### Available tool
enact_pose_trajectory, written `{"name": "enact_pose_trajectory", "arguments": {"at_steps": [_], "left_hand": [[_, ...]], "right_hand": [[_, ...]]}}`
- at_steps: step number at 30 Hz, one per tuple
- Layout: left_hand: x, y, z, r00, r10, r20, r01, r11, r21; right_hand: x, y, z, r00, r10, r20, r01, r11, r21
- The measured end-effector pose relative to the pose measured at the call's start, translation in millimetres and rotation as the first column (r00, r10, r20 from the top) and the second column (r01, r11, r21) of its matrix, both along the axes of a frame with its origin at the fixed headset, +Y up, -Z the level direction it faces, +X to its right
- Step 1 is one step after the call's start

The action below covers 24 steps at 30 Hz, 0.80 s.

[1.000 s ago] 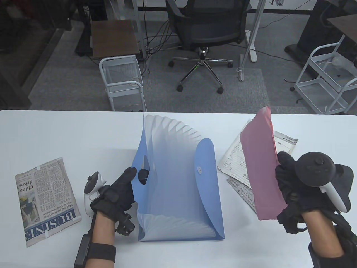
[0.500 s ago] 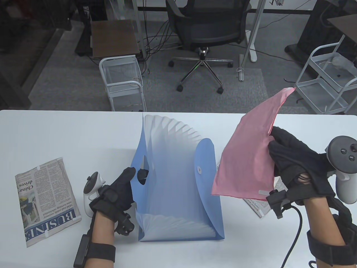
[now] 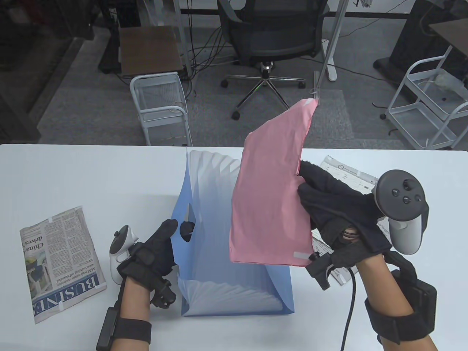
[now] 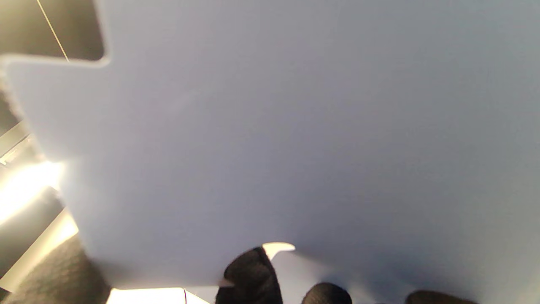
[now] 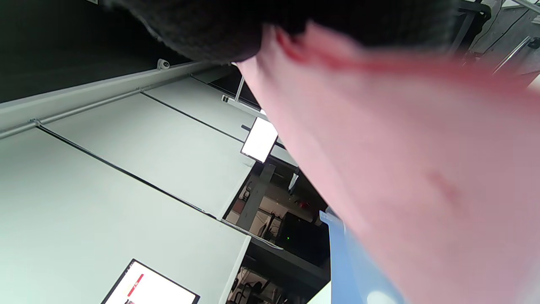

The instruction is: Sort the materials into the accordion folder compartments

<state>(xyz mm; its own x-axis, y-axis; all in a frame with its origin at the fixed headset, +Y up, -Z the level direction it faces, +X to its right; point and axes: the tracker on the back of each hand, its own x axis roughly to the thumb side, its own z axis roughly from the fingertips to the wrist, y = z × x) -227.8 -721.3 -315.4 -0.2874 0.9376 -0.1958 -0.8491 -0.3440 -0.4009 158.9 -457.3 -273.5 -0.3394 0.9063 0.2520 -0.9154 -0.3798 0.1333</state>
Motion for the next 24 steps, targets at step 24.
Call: {"name": "enact_pose_trajectory", "arguments": {"at_steps": [24], "left_hand": [[0,0,0,1.0,0.004,0.002,-0.004,1.0,0.0]], "right_hand": [[-41,-19,-10,0.974,0.189,-0.121,-0.199,0.977,-0.072]]}}
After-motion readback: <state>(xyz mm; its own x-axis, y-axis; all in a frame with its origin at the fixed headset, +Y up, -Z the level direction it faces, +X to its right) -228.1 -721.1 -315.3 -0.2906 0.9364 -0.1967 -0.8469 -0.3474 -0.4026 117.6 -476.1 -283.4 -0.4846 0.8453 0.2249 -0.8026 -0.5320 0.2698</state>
